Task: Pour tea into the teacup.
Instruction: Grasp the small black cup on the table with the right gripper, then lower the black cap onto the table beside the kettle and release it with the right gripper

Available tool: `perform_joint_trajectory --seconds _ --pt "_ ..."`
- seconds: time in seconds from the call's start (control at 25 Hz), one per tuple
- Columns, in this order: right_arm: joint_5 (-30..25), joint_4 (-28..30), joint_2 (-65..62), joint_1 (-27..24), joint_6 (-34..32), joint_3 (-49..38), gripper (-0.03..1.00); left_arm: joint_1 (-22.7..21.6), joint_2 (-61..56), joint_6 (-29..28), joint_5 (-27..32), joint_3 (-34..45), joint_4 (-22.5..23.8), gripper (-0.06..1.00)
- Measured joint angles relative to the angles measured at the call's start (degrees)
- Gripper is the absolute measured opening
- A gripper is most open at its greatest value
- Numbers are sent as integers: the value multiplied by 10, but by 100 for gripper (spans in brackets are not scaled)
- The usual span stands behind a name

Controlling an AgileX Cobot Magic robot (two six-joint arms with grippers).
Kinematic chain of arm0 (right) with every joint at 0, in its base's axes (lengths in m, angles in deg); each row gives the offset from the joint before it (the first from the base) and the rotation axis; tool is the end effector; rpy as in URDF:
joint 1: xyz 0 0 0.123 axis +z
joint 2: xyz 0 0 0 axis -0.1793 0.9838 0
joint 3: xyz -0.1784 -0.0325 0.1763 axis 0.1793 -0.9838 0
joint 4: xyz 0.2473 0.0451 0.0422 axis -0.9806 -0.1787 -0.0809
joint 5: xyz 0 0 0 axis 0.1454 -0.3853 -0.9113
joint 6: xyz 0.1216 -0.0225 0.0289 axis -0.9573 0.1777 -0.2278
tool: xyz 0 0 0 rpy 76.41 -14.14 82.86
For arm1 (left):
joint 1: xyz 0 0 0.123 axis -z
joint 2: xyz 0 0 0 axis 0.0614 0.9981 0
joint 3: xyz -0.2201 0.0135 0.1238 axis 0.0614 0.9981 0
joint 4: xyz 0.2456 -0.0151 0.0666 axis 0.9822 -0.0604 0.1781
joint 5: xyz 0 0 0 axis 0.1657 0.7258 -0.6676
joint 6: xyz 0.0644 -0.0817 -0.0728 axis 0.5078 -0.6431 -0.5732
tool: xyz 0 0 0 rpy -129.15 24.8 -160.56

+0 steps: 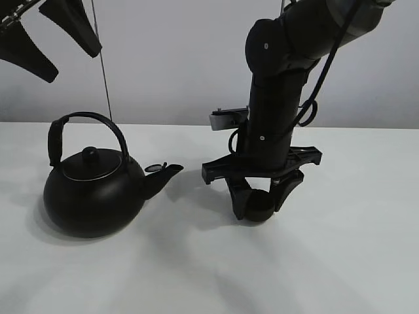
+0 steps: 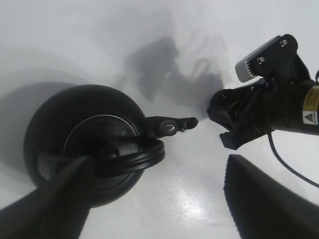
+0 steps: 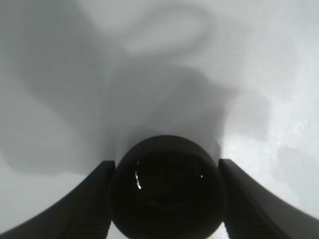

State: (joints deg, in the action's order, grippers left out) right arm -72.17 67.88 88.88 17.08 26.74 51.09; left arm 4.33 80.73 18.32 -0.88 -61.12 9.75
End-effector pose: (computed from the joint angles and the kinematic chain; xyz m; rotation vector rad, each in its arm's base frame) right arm 0.3676 0.1873 0.0610 -0.5256 2.9723 0.0205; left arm 0.3695 -0.1133 0.2376 0.2594 2.7103 -0.7499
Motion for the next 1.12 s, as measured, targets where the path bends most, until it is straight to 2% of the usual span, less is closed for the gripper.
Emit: perform_joint_trajectory --seconds 0.2,0.48,0.64,0.88,1.12 --pt "-1 -6 -6 0 0 0 40 0 0 0 0 0 0 53" --pt "-32 -13 -62 0 14 33 40 0 0 0 -1 0 0 53" --pt "-46 -14 -72 20 31 38 40 0 0 0 -1 0 0 53" --pt "-17 -18 -68 76 35 38 40 0 0 0 -1 0 0 53" --pt "-13 -25 -30 82 35 38 40 0 0 0 -1 0 0 53"
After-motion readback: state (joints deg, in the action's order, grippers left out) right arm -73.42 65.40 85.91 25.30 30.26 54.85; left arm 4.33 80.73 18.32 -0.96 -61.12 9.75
